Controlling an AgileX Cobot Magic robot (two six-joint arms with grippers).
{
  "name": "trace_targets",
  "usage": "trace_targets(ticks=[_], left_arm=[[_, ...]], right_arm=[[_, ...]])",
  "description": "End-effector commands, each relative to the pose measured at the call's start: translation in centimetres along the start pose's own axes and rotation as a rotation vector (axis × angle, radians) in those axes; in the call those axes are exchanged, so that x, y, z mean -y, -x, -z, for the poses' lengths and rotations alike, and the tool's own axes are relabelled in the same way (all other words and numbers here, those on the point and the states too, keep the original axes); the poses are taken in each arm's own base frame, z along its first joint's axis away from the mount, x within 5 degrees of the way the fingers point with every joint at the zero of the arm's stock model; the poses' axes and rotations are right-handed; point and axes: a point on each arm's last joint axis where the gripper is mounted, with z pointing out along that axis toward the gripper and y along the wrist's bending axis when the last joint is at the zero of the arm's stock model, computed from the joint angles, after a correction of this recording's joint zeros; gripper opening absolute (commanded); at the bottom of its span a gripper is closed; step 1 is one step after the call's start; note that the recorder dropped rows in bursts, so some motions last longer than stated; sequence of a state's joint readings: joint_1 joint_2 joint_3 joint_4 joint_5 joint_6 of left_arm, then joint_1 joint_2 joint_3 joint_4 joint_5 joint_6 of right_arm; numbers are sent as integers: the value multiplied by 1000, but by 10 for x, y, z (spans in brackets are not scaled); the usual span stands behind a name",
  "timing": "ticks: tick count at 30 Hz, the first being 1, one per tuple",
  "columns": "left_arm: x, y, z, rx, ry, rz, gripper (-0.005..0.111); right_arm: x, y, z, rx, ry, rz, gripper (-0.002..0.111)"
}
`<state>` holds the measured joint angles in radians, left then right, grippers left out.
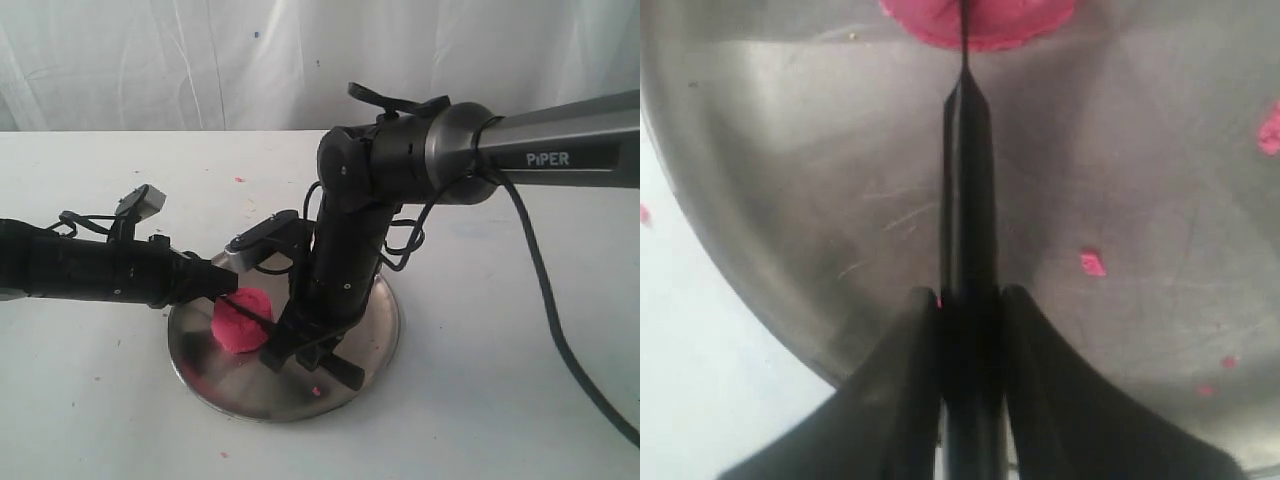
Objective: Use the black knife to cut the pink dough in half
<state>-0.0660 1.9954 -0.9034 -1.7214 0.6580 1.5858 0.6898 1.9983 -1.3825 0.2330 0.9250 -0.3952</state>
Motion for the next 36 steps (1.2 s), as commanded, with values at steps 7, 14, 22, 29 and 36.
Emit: trace_targets(ticks=[7,14,22,29,36], left_arm=[[-3,-11,-3,-41,10,10,0],[-3,-7,-3,-33,1,0,0],[22,35,32,86,20,-96,0],[24,29,39,13,45,-62,0],[6,9,31,-38,115,-1,0]], right_arm=[[-1,6,-1,41,11,-5,0],[-3,7,9,62,8,-1,0],[-3,7,9,63,8,-1,0],[-3,7,9,61,9,-1,0],[-3,7,9,61,9,-1,0]])
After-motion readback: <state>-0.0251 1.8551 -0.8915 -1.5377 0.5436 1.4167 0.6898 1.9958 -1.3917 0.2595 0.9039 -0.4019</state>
